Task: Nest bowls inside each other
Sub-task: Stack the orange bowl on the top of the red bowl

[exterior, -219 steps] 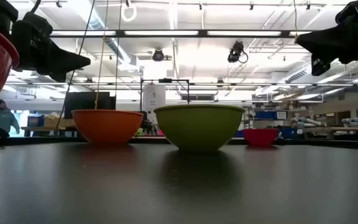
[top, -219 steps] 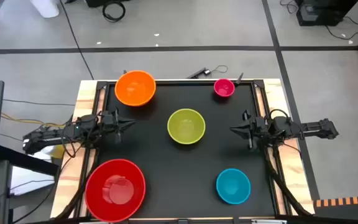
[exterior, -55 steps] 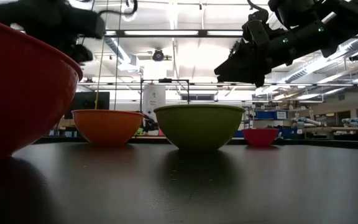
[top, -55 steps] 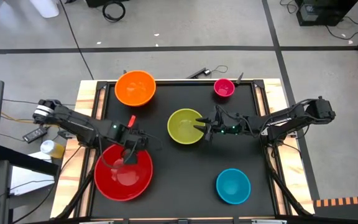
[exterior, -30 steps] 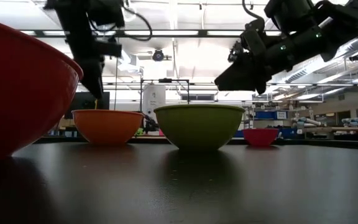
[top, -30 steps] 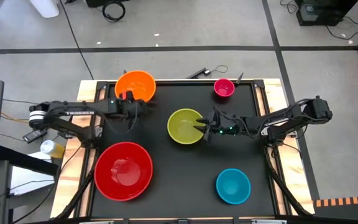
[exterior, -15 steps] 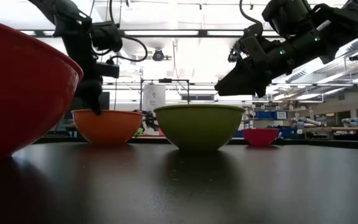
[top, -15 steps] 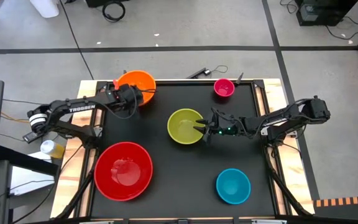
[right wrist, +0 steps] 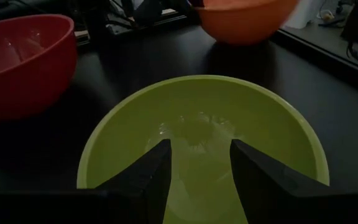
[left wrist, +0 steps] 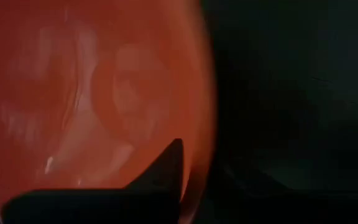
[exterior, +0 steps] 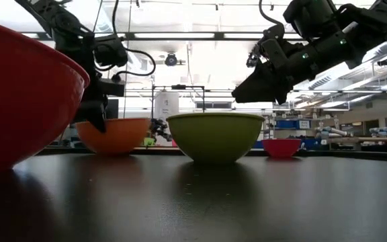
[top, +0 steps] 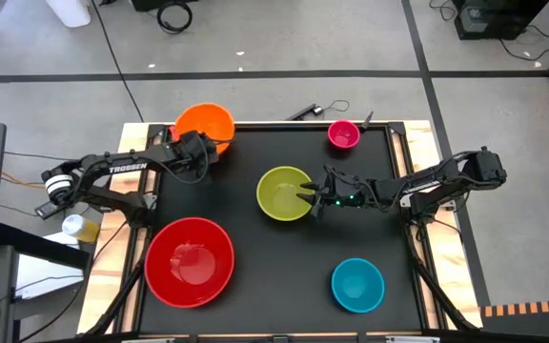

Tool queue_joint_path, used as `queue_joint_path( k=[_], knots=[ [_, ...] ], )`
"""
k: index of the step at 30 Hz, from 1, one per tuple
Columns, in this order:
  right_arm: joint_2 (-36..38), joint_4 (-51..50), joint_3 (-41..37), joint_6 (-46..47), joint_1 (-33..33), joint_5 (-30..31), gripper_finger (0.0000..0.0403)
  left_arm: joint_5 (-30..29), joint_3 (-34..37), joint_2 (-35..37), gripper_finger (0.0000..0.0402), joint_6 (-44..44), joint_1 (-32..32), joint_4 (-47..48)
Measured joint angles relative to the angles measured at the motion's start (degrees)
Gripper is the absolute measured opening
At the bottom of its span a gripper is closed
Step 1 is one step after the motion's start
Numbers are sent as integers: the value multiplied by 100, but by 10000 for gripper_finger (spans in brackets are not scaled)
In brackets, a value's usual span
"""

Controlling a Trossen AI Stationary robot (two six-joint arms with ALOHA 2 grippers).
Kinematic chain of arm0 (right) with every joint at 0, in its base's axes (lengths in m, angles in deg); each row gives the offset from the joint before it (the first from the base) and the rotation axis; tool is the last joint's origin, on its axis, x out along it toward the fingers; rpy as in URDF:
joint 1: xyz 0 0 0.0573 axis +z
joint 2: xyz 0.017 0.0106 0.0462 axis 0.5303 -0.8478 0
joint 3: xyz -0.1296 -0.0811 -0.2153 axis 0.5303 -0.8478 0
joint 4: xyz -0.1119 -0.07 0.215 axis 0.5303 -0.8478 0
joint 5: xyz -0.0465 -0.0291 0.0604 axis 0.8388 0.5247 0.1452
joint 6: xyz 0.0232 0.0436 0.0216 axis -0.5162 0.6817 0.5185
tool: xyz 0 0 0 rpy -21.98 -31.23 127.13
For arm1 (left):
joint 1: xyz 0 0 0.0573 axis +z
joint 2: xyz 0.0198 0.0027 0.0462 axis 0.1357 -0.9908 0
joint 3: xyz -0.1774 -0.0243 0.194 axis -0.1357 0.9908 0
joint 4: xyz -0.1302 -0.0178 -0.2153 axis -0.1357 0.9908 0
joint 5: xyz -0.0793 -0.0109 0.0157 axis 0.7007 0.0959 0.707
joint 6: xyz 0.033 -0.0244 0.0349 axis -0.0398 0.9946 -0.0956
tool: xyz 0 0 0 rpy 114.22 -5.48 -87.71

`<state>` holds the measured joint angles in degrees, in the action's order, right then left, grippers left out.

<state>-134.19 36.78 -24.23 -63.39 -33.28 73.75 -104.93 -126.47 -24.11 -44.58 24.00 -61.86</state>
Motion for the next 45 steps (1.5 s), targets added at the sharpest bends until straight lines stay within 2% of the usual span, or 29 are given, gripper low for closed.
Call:
queue_joint_path(
  k=[3,7,11,14,18,21,24,27,30,34,39,42,45],
  knots=[
    [0,-3,0,0,0,0,171,-229,-43,53,13,23,-117,255],
    [0,-4,0,1,0,0,171,-549,-476,104,13,90,-452,1010],
    [0,-4,0,42,4,-2,171,-678,-1187,184,11,499,-1025,2384],
    [0,-48,0,41,4,-42,171,-636,-1922,244,11,1126,-1733,3629],
    [0,-133,0,-2,4,-44,171,-424,-2876,287,11,2200,-3019,5116],
    [0,-135,-21,0,4,-15,171,127,-3435,336,11,3095,-4167,5766],
    [0,-134,-22,51,5,-1,171,895,-3762,343,11,4040,-5425,5733],
    [0,-131,-22,200,30,0,171,1257,-3849,335,11,4984,-6681,5295],
    [0,-131,-22,312,76,2,171,1244,-3844,213,11,5726,-7766,4797],
    [0,-121,-24,487,146,148,171,783,-3842,-165,11,6297,-8811,4468],
    [0,-126,-24,771,268,208,171,560,-3842,-873,20,6746,-9161,4484],
    [0,-157,-26,904,416,399,171,405,-3837,-1235,54,7062,-9106,4485],
    [0,-177,-26,1014,603,472,171,549,-3837,-1486,98,7358,-8998,4464]
  ],
)
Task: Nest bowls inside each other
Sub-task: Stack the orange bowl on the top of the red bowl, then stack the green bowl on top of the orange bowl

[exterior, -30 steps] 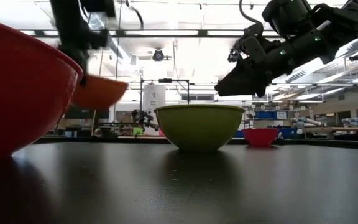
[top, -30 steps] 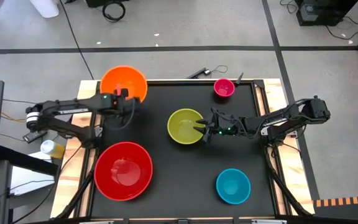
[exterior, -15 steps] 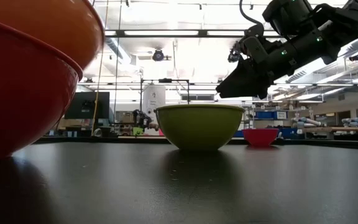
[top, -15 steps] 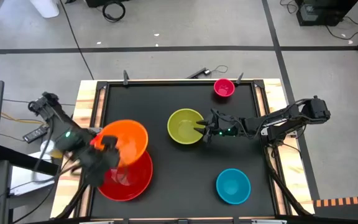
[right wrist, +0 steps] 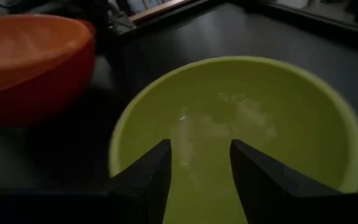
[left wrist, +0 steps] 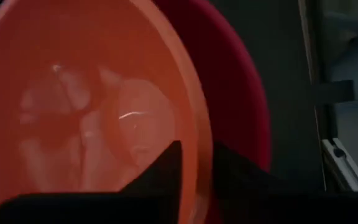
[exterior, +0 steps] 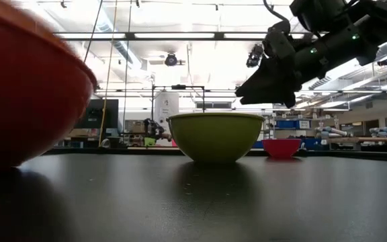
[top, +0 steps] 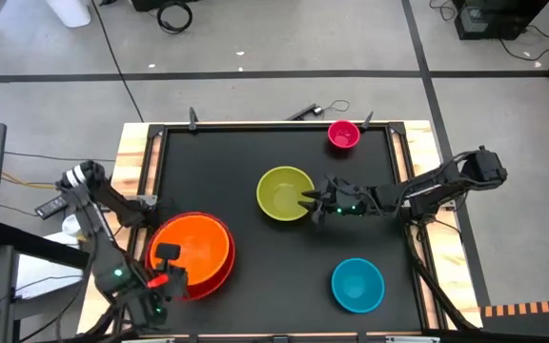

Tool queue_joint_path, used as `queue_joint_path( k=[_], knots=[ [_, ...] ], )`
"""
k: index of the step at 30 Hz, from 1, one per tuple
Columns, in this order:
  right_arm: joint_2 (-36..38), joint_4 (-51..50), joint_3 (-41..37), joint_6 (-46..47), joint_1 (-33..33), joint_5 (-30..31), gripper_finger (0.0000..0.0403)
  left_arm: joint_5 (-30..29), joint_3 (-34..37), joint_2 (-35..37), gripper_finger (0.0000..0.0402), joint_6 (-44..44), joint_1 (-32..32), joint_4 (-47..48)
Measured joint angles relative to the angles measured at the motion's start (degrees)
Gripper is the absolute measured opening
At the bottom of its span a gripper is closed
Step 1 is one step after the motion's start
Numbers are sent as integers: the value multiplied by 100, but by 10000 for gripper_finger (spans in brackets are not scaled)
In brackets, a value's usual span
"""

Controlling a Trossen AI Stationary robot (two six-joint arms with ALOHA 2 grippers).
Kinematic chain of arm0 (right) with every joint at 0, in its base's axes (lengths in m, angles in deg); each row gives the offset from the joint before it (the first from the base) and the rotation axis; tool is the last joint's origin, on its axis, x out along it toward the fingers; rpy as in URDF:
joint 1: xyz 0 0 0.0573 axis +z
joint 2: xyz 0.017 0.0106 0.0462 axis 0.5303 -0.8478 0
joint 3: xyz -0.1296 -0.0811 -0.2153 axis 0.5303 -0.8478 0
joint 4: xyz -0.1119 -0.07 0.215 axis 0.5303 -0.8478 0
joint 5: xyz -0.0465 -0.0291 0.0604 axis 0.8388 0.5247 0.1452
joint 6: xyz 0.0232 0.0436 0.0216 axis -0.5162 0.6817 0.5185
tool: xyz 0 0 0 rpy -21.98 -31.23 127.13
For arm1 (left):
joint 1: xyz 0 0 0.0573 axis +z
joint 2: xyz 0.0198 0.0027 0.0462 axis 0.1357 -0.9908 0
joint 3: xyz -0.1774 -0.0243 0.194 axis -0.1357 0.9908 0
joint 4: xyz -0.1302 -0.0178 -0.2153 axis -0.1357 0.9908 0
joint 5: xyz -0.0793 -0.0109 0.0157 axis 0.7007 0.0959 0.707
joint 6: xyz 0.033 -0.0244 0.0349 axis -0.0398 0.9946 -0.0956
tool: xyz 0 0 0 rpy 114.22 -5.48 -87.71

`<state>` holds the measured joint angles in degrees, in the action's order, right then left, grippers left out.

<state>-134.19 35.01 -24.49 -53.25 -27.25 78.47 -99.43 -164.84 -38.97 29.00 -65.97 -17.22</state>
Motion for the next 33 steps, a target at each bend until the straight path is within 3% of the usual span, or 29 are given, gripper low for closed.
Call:
queue_joint_path(
  k=[5,11,14,17,20,23,28,33],
  knots=[
    [122,-631,66,444,393,45,171,581,1,-7,169,277,222,-23],
    [509,-3110,649,1150,969,782,171,523,-1,333,220,291,434,-134],
    [685,-4485,1108,1713,1190,766,171,-318,-1,539,221,282,584,-175],
    [769,-5504,1493,2235,1362,356,171,-1048,-4,648,213,274,809,-171],
    [769,-6175,1759,2474,1491,-243,171,-1202,15,647,200,86,1127,-227],
    [769,-6525,1845,2542,1583,-406,171,-1287,221,647,186,-321,1456,-592],
    [767,-6614,1847,2455,1380,168,171,-1312,876,645,174,-1196,2055,-1807],
    [743,-6278,1849,2381,660,680,171,-1309,1374,640,174,-1846,2674,-2807]
  ],
)
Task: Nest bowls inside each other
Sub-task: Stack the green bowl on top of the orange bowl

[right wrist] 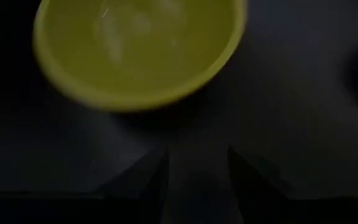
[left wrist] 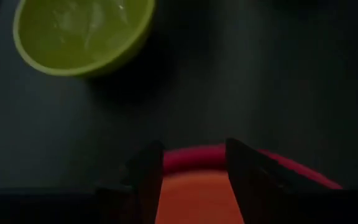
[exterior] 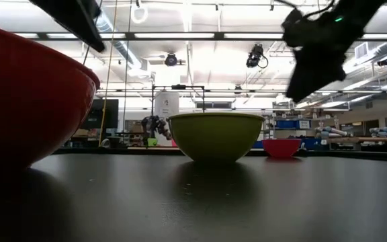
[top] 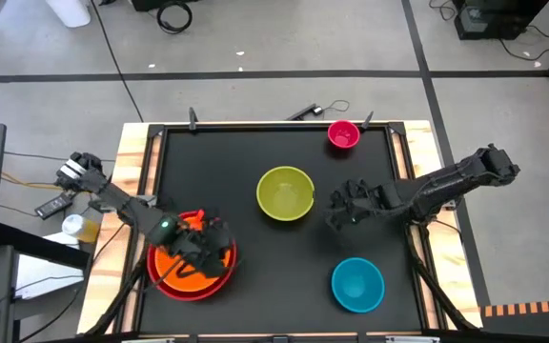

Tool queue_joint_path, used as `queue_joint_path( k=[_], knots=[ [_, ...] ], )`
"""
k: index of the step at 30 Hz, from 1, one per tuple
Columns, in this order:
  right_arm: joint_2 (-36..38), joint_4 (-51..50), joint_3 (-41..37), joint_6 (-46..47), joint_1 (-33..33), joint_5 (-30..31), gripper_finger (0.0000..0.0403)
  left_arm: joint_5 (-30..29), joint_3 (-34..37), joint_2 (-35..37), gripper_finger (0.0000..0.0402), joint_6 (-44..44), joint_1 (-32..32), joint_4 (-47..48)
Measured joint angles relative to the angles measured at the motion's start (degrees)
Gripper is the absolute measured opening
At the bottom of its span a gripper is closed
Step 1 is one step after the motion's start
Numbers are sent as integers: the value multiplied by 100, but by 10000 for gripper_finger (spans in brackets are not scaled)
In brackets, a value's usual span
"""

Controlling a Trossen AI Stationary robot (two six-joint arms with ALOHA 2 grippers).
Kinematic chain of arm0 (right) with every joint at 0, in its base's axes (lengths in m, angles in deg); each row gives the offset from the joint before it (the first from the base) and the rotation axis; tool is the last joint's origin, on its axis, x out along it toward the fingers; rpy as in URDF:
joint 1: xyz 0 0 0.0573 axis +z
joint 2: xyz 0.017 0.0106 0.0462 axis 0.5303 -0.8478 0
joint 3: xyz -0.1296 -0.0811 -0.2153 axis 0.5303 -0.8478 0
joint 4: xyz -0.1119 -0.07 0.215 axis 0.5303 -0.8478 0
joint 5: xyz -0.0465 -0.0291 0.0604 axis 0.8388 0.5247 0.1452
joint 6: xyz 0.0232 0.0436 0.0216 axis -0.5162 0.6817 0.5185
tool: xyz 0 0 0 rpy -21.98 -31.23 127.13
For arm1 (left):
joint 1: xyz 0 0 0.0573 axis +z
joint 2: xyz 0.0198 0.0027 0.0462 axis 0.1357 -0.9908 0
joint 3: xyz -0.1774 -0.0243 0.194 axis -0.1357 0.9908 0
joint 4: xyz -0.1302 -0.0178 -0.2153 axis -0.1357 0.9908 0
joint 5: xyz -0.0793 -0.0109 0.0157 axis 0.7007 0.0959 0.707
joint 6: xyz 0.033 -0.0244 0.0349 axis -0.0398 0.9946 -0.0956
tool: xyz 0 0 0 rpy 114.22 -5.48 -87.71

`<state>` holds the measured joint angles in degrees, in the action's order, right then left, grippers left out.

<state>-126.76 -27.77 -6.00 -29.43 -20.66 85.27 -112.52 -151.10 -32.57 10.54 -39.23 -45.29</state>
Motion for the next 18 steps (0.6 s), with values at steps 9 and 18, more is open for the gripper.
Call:
queue_joint_path(
  k=[9,18],
  knots=[
    [-391,867,0,-555,-1000,-672,182,-5,54,41,210,-752,1333,-589],
    [-412,762,0,-510,-680,338,183,1125,49,-252,284,-1576,3365,-1723]
  ],
)
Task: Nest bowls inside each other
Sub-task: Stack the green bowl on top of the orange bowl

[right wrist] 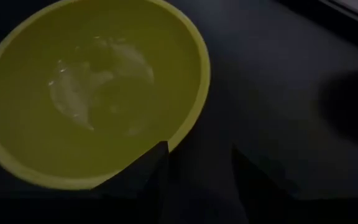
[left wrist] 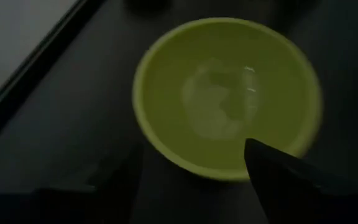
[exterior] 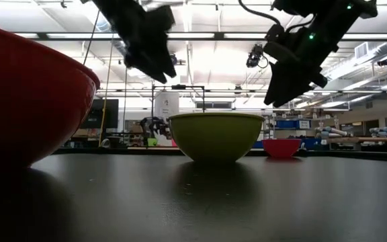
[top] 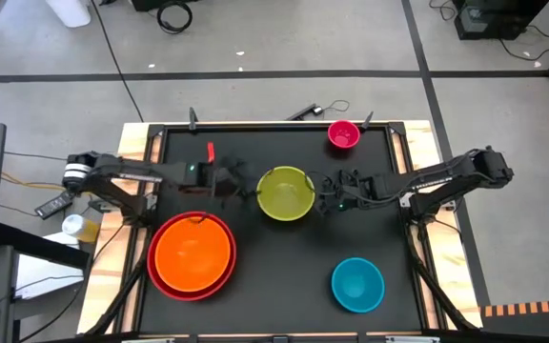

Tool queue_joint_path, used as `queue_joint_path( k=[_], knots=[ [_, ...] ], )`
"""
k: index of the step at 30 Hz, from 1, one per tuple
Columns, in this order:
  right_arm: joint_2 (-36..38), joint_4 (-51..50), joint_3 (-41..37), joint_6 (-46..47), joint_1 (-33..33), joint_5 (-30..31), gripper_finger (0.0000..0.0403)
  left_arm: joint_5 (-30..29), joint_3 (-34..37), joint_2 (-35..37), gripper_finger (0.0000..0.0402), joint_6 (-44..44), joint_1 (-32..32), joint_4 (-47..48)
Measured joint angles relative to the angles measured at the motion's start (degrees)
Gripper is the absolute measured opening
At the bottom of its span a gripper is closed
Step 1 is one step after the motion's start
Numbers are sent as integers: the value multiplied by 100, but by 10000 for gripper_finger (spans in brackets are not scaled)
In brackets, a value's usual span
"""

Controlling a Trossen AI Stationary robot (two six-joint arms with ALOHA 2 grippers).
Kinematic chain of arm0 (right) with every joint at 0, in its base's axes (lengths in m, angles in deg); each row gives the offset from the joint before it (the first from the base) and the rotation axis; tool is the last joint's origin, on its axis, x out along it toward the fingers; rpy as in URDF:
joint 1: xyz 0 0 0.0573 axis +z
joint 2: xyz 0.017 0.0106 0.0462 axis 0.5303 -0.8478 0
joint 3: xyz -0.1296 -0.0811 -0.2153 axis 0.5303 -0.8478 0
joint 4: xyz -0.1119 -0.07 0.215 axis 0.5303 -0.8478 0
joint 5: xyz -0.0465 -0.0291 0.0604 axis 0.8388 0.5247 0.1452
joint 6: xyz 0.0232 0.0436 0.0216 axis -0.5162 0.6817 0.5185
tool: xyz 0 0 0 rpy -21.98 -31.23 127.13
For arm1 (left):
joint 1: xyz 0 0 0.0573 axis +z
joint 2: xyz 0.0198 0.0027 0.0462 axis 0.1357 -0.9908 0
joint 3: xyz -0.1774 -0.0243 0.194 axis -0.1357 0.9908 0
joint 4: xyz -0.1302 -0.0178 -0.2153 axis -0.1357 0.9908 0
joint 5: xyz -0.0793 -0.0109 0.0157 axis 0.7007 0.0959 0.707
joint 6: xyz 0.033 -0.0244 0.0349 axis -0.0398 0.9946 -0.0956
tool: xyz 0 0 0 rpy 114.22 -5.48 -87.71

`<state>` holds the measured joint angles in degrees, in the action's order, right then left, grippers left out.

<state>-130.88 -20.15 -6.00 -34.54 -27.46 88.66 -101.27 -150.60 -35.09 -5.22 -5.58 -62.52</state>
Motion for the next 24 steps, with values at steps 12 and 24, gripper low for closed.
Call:
queue_joint_path(
  k=[12,24],
  knots=[
    [1,-155,0,-99,482,25,183,949,2,-1154,286,-63,1001,-770],
    [3,-212,0,-67,725,202,180,953,2,-1621,152,-241,1049,-833]
  ],
)
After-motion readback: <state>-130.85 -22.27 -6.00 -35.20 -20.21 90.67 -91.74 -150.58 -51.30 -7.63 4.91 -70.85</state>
